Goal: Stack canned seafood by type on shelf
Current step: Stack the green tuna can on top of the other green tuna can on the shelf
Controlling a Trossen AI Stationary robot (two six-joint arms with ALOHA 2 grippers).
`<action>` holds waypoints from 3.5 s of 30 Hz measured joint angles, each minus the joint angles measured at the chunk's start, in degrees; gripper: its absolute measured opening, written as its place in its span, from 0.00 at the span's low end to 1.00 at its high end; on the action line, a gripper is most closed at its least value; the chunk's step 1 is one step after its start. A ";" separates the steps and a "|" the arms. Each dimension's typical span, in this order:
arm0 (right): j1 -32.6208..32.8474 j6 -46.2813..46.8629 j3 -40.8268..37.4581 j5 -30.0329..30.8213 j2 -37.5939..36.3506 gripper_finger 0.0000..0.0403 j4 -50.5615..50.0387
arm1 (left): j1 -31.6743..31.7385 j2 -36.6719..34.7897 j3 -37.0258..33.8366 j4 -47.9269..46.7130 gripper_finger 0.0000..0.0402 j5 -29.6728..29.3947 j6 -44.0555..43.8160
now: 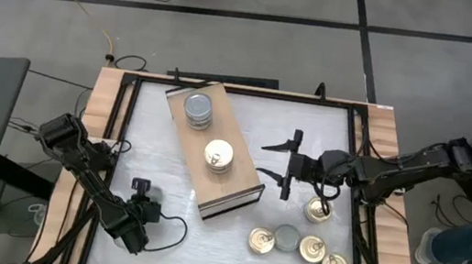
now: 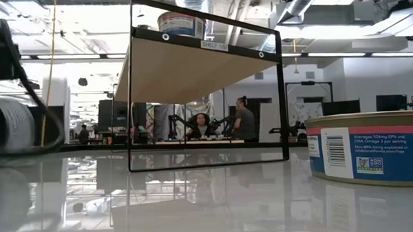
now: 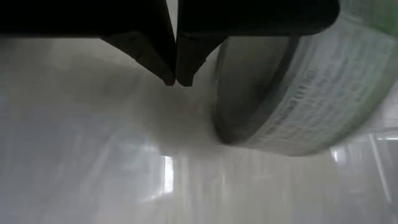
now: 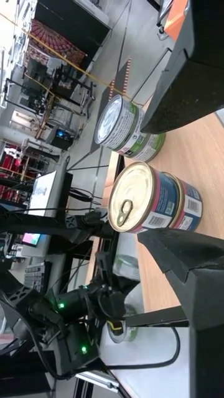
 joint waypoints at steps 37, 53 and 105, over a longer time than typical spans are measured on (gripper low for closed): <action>0.17 -0.68 -0.01 -0.39 0.00 0.72 0.61 | 18.02 -14.07 14.25 -12.22 0.67 4.45 10.95; 0.17 -0.61 -0.02 -0.39 0.00 0.72 -0.10 | 23.51 -14.57 4.55 -6.15 0.69 13.24 19.95; -0.33 -0.17 -0.02 -0.37 0.00 0.72 -0.20 | 54.76 -46.53 12.17 28.14 0.35 -4.36 21.72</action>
